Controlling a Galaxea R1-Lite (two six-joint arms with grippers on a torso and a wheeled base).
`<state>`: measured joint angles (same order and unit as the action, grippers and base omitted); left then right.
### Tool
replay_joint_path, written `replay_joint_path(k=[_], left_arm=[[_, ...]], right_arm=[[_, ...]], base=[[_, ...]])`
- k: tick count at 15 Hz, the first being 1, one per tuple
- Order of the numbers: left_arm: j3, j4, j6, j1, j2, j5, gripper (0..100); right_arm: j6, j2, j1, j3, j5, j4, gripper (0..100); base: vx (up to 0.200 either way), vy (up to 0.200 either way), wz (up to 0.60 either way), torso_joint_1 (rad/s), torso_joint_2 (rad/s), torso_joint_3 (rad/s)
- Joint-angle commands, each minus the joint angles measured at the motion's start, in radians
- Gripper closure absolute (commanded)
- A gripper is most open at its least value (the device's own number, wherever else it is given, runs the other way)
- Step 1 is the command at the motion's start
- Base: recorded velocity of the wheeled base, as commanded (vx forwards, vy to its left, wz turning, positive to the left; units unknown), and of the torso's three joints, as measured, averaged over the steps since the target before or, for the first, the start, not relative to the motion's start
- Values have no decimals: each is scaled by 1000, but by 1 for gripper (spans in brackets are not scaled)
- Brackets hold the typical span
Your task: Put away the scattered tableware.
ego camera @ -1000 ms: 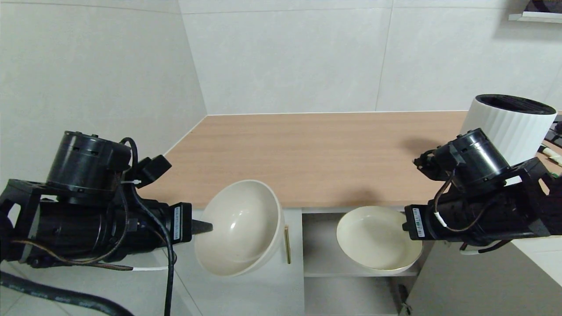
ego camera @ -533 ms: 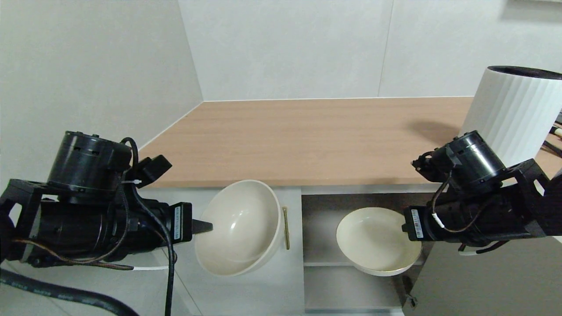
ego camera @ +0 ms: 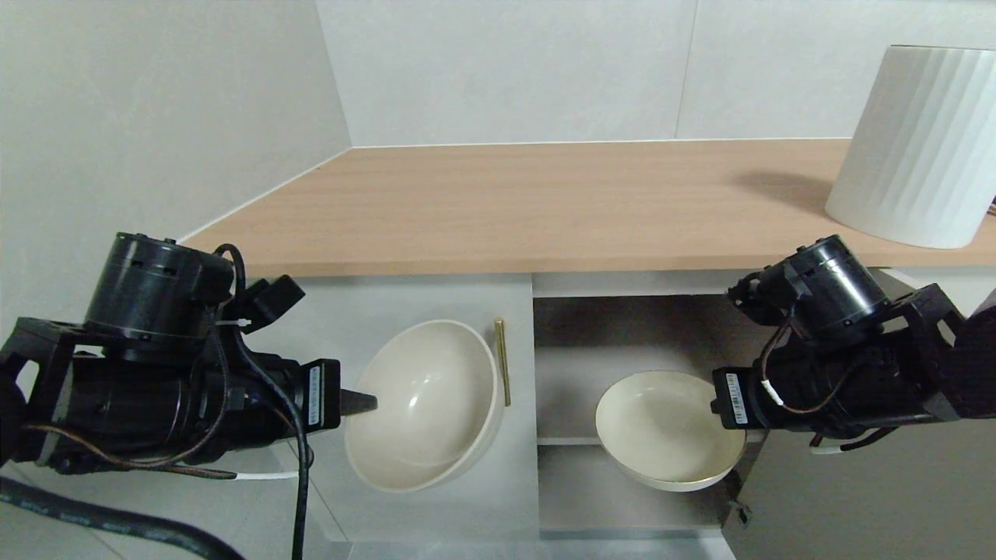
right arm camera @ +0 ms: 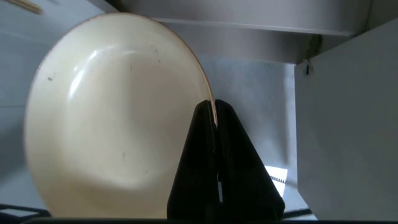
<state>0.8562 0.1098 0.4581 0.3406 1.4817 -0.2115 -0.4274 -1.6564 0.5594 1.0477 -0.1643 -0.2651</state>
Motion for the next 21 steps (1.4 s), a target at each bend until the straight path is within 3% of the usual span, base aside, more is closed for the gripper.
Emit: replay_joint_path(k=[1,10,14,21], left_arm=[[0,1,1,0,2,0,100],[0,1,1,0,2,0,100],[0,1,1,0,2,0,100],[0,-1,1,0,9,0,100]], right_arm=[[-1,-2,1,0,0,0,100],[-1,-59,-15,3,0,18,100],[-7,-256,-65,5,0,130,100],[-30,-577,-125,12,-29,449,100]], base=[[0,0,0,-110,447,334],[0,0,0,-16,91,66],[0,0,0,0,0,0],[0,0,0,0,0,0]])
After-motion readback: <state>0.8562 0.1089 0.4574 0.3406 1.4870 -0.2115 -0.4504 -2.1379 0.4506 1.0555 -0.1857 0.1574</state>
